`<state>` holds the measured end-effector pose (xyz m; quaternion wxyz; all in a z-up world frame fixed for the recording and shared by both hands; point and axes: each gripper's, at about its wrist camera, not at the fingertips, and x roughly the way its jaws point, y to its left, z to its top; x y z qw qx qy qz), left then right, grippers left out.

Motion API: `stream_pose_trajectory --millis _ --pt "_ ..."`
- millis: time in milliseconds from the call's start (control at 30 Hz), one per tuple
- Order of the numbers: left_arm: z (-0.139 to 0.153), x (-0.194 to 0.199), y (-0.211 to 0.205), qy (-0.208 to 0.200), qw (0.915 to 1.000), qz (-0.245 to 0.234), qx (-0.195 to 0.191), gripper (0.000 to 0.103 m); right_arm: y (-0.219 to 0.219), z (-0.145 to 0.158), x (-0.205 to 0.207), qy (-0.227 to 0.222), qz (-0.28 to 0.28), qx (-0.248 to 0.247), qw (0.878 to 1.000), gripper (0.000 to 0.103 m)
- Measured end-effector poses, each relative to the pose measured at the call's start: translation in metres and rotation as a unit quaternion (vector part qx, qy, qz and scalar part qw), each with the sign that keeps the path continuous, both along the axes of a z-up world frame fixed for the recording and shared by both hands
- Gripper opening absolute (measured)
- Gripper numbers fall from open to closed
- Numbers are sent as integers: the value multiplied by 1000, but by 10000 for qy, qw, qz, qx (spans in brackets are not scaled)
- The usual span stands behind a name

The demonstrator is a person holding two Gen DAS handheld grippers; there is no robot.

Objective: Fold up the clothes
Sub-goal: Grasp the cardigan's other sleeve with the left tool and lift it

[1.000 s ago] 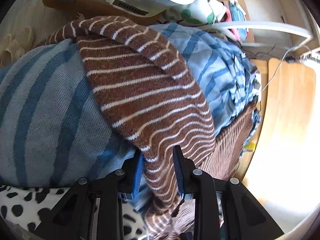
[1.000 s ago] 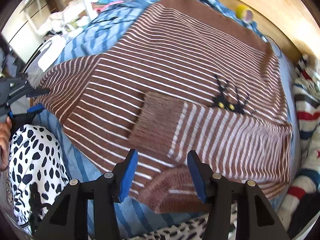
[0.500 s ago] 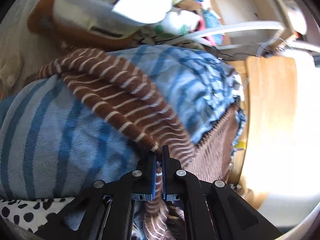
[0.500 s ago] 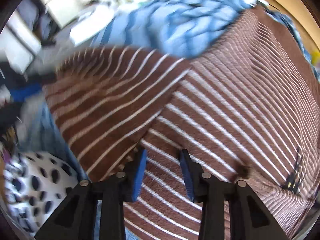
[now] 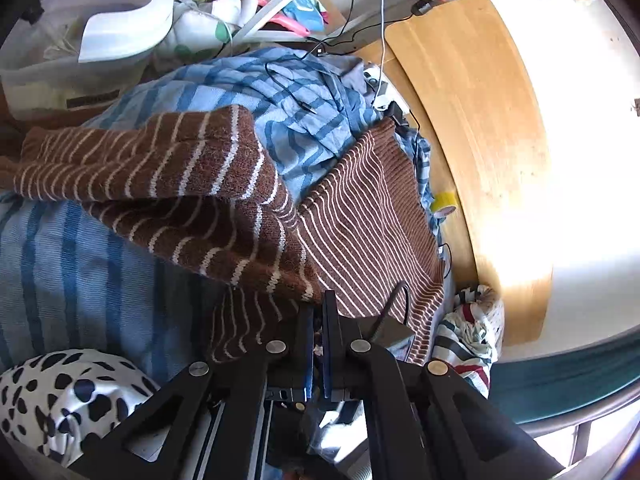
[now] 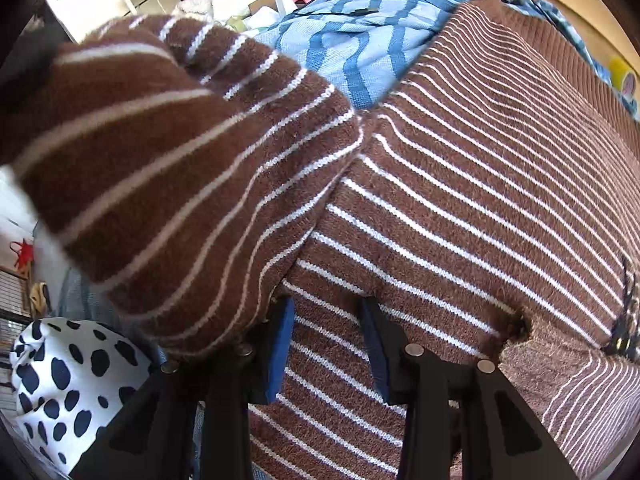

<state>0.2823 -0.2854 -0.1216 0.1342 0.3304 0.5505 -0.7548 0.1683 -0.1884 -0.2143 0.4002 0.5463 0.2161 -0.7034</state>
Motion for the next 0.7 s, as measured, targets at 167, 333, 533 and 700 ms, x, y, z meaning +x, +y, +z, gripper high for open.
stream_pose_trajectory --millis 167,333,533,700 --pt "-16 9 -9 -92 9995 229 211 3 13 13 0 -76 -39 -175 9998 39" --pt "-13 12 -15 7 9996 188 215 3 65 54 9 389 -329 -897 9947 58" --pt "-30 -6 -8 151 9953 -98 956 3 60 61 21 845 224 -1123 9898 72" --pt "-31 -18 -3 47 9939 -403 1022 3 40 83 52 852 484 -1155 9885 73"
